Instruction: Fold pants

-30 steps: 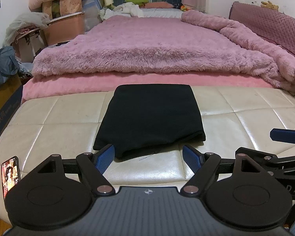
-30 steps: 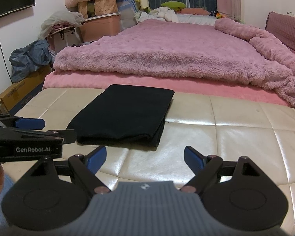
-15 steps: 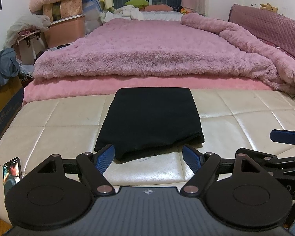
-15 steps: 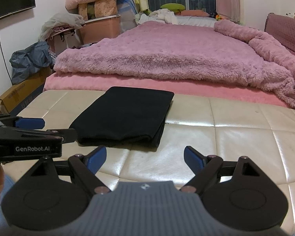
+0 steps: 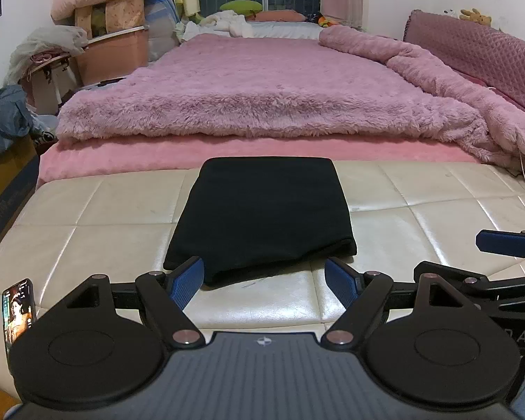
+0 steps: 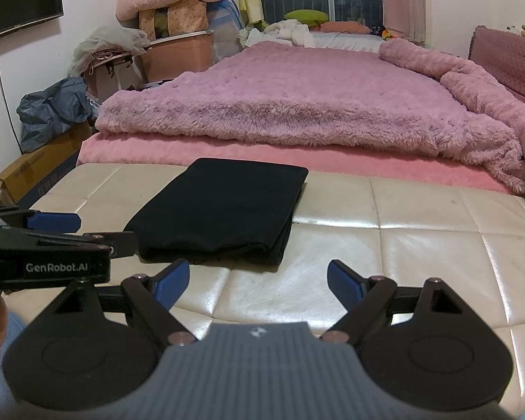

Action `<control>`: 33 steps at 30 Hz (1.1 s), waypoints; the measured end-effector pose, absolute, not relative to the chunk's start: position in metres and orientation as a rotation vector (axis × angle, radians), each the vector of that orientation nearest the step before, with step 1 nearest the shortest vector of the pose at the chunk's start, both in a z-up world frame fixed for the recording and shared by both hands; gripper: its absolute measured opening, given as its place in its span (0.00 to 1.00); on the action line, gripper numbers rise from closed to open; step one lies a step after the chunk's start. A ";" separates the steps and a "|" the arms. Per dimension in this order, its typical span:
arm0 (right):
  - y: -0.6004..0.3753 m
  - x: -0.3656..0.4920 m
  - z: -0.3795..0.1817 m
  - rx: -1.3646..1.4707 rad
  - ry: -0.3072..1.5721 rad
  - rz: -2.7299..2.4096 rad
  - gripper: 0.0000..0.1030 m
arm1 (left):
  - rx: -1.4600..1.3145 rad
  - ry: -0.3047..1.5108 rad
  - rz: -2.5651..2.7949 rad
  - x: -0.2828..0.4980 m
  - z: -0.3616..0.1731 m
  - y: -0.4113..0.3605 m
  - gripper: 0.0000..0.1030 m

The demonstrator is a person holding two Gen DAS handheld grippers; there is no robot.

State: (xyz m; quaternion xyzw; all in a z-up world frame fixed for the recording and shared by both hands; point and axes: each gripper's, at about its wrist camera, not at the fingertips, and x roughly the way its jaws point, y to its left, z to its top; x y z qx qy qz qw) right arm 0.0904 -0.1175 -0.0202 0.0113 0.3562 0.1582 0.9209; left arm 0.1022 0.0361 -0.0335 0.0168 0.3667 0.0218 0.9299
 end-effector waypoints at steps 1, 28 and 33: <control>-0.118 0.090 -0.020 0.022 0.731 0.324 0.80 | 0.034 0.751 0.045 0.102 -0.033 0.036 0.89; -0.119 0.087 -0.016 0.027 0.720 0.318 0.80 | 0.050 0.733 0.039 0.101 -0.028 0.031 0.89; -0.119 0.087 -0.017 0.028 0.722 0.320 0.80 | 0.048 0.734 0.039 0.100 -0.028 0.031 0.89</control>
